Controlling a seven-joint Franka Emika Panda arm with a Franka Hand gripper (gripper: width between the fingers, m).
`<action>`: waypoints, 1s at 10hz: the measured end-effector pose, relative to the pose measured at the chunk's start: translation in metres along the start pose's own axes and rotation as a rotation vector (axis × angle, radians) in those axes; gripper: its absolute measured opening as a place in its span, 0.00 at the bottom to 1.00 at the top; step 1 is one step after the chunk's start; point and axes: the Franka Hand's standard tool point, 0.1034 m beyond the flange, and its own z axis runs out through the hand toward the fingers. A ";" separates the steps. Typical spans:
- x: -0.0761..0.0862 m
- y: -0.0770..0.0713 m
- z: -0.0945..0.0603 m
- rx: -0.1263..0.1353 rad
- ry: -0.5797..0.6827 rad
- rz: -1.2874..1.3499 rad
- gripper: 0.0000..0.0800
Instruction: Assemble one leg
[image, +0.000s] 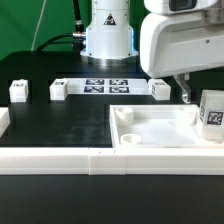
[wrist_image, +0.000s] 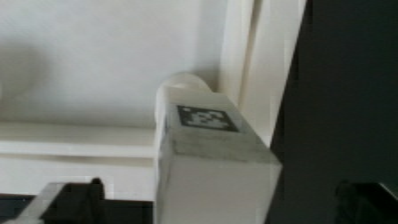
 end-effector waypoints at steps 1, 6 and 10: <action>0.000 0.001 0.000 0.000 0.000 0.001 0.69; 0.000 0.001 0.000 0.000 0.000 0.007 0.37; 0.001 0.002 0.000 0.022 0.013 0.302 0.37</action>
Offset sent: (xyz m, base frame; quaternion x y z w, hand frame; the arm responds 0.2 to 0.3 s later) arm 0.0000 0.0000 0.0000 0.0000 0.0000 0.0000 1.0000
